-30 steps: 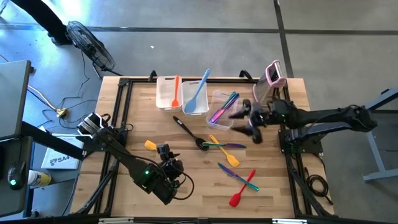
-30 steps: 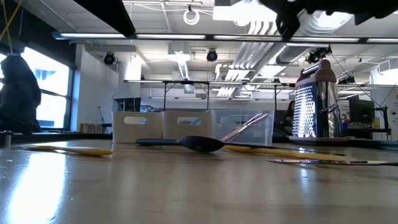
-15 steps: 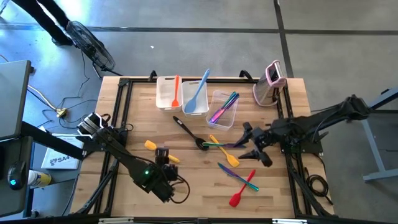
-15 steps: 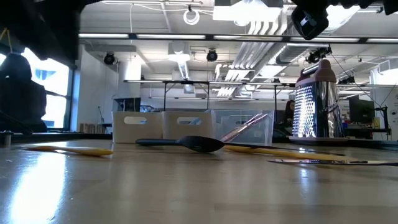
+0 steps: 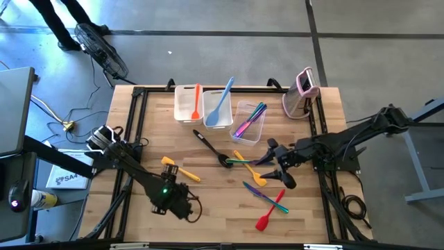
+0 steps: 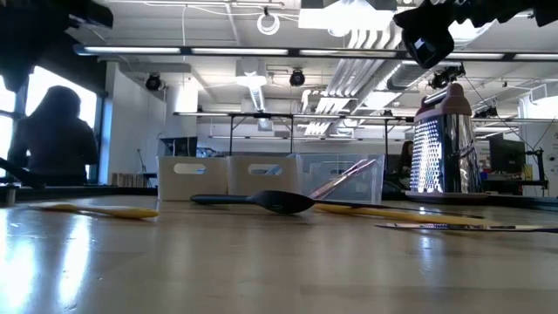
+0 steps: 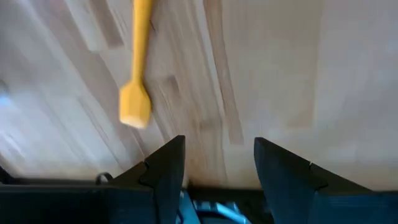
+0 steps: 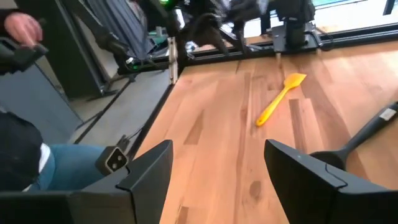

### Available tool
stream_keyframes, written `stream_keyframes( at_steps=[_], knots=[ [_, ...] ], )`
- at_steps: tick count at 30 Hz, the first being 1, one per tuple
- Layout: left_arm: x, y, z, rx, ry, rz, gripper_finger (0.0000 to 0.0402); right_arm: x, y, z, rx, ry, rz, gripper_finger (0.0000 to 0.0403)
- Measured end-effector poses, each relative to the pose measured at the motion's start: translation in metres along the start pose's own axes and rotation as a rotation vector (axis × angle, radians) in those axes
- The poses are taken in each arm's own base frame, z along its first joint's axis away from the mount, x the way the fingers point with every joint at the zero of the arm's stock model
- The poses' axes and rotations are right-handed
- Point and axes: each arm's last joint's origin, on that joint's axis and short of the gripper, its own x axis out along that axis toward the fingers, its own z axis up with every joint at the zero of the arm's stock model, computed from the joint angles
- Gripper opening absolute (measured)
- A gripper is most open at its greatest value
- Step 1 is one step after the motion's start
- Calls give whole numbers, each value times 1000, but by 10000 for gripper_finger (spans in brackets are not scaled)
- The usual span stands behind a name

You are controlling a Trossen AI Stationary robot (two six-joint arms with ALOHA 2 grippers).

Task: Pick & Place Kitchen Items
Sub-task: Put the yellow spatula into the left white bin

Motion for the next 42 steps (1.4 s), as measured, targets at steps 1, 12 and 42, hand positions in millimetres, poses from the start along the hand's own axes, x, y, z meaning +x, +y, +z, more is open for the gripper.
stream_keyframes(
  at_steps=[1,12,42],
  knots=[
    [3,4,0,6,23,-21,184,1,0,0,4,2,6,247],
    [61,48,-18,76,22,-93,184,5,0,1,81,-18,15,247],
    [106,88,-33,126,-149,-59,184,4,-1,5,105,-79,-36,247]
  ],
)
